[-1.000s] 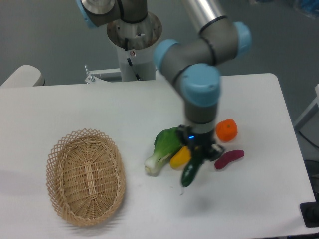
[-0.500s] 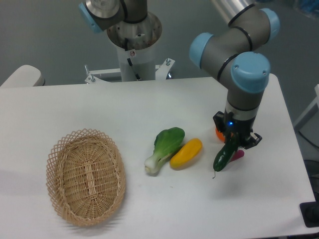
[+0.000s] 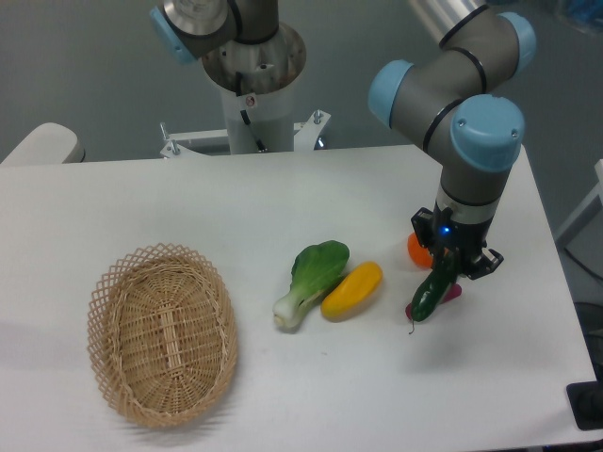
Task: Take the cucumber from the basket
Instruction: 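Hold the cucumber beside the purple sweet potato and orange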
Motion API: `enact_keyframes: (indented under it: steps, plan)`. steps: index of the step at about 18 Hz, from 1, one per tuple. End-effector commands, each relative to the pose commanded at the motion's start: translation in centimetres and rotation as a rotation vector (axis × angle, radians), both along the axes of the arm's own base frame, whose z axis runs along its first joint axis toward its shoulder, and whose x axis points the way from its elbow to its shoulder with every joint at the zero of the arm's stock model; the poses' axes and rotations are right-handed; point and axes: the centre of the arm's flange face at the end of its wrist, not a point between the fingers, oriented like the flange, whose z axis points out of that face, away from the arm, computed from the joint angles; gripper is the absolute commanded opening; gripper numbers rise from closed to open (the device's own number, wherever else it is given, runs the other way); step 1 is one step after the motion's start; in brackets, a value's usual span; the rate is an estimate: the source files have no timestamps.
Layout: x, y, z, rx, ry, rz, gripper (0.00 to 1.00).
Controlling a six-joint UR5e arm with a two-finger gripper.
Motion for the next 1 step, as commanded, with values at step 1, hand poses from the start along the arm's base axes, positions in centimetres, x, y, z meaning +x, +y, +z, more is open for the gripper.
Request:
enact_keyframes:
  steps: [1]
  plan:
    - [-0.05,0.03,-0.03,0.0,0.0,0.0,0.31]
